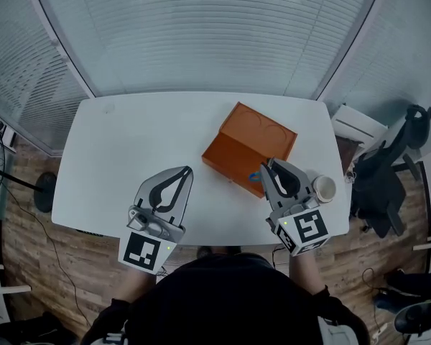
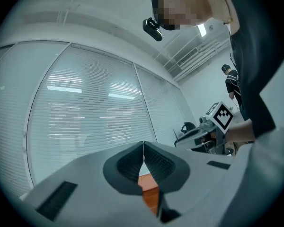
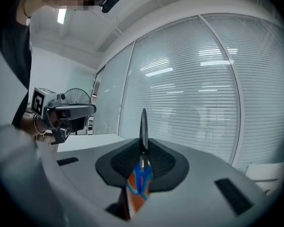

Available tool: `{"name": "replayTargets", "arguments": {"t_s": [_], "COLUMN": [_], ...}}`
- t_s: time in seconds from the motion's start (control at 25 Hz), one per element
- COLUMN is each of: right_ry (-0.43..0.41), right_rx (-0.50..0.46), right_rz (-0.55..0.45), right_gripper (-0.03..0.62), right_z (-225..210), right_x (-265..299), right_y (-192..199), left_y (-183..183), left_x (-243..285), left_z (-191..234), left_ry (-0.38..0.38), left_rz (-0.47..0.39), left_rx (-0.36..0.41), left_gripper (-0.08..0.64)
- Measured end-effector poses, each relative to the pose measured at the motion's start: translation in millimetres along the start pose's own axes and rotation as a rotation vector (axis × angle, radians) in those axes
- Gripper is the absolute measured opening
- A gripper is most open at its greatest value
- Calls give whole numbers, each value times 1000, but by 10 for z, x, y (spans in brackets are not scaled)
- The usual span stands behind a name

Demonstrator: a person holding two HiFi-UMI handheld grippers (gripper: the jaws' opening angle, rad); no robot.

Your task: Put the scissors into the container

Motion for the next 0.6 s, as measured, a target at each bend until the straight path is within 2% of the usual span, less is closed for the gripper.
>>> {"name": "replayTargets", "arguments": {"t_s": [0.6], "right_ry": [-101], "right_rx": [24], "right_rz": [177], "right_gripper": [57], "right_z": [-405], "right_x": [333], "right_y": [538], "left_y": [94], "left_x": [8], "left_z": [-41], "left_ry": [-96], "left_rz": [55], "left_rx": [14], "left_gripper": [15]}}
Point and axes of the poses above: the fingertips, and each gripper's own axes: x forward along the fingers, z to its left, y out of its underside, the point moved 6 cm from there along -x, backward along the fingers, and after that the axes turned 15 degrees about -y, right-handed, at the moved point
